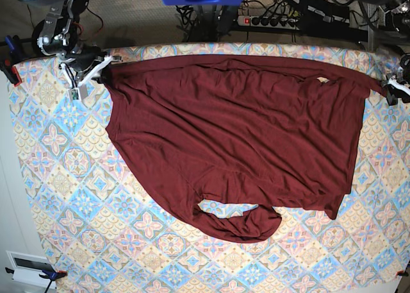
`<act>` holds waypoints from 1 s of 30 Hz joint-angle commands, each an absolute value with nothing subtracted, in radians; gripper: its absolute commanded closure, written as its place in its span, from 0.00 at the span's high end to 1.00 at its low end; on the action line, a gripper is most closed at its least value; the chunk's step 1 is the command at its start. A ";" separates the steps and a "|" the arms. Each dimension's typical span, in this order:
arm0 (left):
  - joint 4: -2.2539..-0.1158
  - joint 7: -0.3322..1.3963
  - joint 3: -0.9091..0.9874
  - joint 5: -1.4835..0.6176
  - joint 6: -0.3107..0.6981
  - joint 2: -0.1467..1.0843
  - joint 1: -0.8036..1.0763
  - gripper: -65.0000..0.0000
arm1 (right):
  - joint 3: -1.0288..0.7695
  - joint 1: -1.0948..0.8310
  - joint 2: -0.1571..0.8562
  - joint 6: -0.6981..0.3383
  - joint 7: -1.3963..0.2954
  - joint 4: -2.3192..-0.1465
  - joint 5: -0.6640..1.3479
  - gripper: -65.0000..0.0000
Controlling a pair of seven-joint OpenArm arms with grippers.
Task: Layout the t-shirt on the table in an organized manner, then fold the t-shirt properly
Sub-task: 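Hold the shirt edge taut between both grippers, laying it flat, then hold the shirt edge with the right gripper while the left gripper adjusts its grip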
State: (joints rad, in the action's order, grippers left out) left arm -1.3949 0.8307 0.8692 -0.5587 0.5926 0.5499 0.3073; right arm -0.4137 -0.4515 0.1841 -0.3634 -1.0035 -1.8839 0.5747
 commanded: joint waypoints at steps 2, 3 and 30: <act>-1.368 0.825 0.880 -0.564 0.590 0.576 0.302 0.60 | -0.418 -0.452 0.196 -0.367 -0.986 -1.903 0.587 0.00; -1.354 0.826 0.877 -0.556 0.590 0.576 0.294 0.61 | -0.418 -0.452 0.196 -0.367 -0.986 -1.903 0.587 0.00; -1.925 1.059 0.964 -1.064 0.618 0.567 0.472 0.00 | -0.420 -0.412 0.196 -0.367 -0.987 -1.899 0.585 0.00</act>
State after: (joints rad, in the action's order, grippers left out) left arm -1.9217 1.0756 0.9463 -1.0813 0.6254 0.5453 0.4660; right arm -0.4137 -0.4194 0.1825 -0.3637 -1.0134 -1.8812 0.5716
